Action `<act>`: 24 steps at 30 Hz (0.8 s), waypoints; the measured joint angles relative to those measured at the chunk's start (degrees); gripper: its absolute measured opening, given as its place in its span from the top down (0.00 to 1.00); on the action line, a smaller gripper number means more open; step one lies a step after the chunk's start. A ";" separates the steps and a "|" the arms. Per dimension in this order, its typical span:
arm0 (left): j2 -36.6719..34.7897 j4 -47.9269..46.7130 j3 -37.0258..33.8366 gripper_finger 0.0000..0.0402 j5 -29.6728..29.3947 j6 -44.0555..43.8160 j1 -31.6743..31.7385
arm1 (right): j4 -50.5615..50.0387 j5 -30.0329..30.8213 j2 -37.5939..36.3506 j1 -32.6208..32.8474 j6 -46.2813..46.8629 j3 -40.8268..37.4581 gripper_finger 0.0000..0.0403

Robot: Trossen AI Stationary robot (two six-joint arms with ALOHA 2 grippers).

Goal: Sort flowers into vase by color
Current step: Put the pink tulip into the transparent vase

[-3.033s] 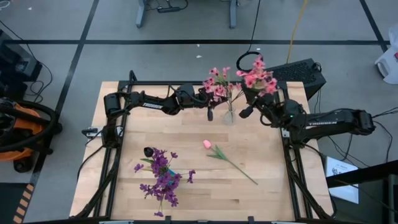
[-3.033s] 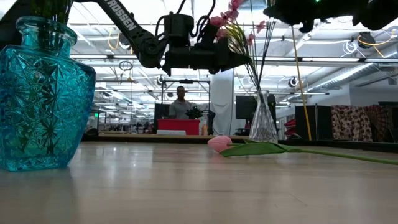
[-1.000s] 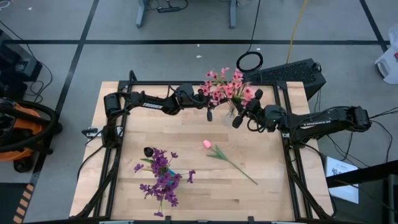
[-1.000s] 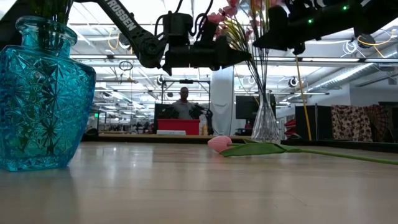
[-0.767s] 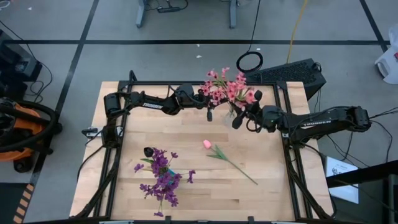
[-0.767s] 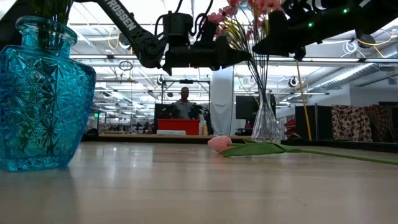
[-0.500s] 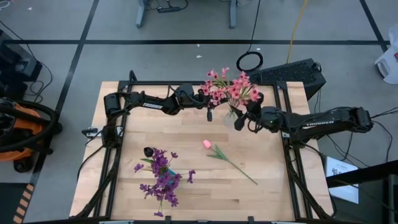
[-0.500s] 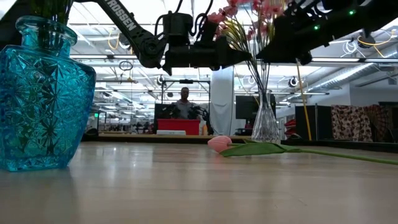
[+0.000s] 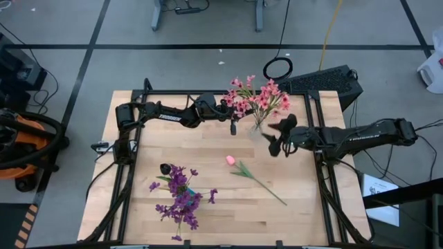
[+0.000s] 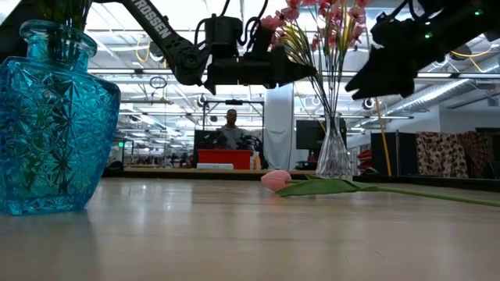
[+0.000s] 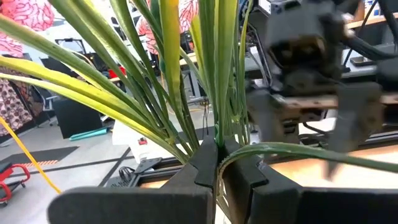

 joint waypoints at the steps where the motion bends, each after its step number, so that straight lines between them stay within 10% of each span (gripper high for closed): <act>1: 0.00 0.00 0.00 0.96 -0.01 0.00 0.01 | -1.21 -1.42 0.40 0.93 1.68 0.00 0.44; 24: 0.00 0.00 0.00 0.96 -0.01 1.31 -0.01 | 13.13 -11.58 30.98 23.62 17.47 0.00 0.48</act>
